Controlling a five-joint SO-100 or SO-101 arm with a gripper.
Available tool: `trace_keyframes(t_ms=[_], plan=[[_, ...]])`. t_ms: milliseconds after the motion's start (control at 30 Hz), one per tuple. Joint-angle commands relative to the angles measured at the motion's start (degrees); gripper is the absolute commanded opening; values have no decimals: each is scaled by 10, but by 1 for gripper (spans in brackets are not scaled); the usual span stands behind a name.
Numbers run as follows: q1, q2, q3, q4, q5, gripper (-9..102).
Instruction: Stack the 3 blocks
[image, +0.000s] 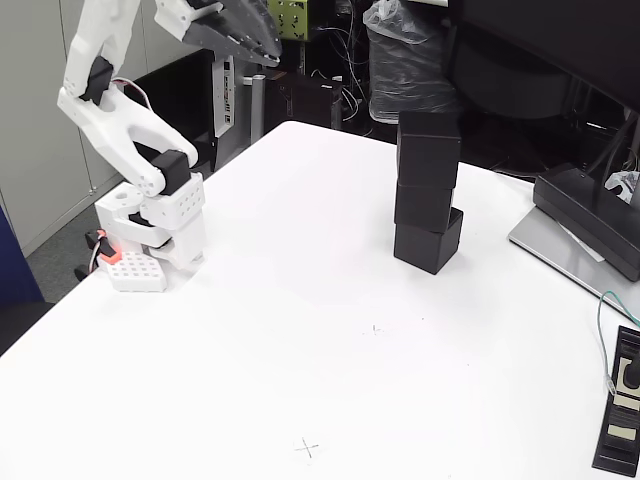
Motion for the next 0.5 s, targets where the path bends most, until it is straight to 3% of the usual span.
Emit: trace_keyframes(t_ms=[0,100,333,467], plan=[[9,38,47,-8,-3,-1],[9,99,119,-42,-3,-1],[9,273,354,-217,5,-1],[9,355,507,-263,5,-1]])
